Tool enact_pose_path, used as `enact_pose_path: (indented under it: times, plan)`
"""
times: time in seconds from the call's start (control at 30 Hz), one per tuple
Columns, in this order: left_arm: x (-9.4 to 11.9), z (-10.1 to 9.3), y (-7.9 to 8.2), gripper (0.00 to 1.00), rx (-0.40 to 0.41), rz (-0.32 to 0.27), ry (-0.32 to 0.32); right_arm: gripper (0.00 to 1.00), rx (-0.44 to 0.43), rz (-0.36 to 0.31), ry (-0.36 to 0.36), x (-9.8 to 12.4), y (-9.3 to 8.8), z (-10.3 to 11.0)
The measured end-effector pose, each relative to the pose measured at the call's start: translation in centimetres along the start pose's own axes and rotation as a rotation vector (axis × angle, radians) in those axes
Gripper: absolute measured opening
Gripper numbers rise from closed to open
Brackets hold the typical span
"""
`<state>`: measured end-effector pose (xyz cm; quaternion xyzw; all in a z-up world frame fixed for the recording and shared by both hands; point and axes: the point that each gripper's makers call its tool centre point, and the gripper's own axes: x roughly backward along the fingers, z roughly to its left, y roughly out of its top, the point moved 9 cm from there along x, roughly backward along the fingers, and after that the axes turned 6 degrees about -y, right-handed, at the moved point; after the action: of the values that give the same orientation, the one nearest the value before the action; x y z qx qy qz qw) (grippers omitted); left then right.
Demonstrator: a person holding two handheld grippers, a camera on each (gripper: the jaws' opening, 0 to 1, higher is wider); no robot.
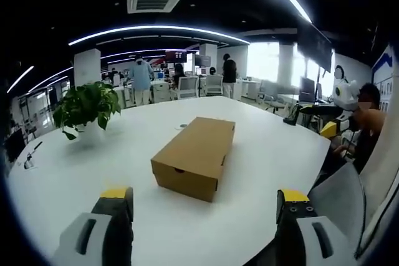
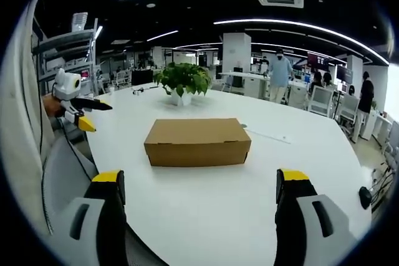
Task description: Operate the shoe box by opening the lid, removing the specified soft item, and placing it in the target area until the item is outside and the box remains undamaged.
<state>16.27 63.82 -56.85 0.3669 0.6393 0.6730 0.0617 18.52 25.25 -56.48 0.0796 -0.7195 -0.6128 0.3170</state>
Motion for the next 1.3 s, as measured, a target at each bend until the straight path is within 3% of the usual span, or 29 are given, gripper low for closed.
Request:
enact_pose_path:
  times: [0.6, 0.83, 1.3]
  plan:
    - [-0.1, -0.8, -1.0, 0.97, 0.017, -0.012, 0.019, 0.96, 0.014, -0.012, 0.013, -0.3, 0.3, -0.4]
    - [-0.2, -0.4, -1.9, 0.97, 0.025, -0.013, 0.028, 0.96, 0.025, -0.01, 0.022, -0.5, 0.4, -0.2]
    - [-1.2, -0.1, -2.1, 0.96, 0.026, -0.011, 0.014, 0.95, 0.034, 0.003, 0.028, -0.9, 0.4, -0.3]
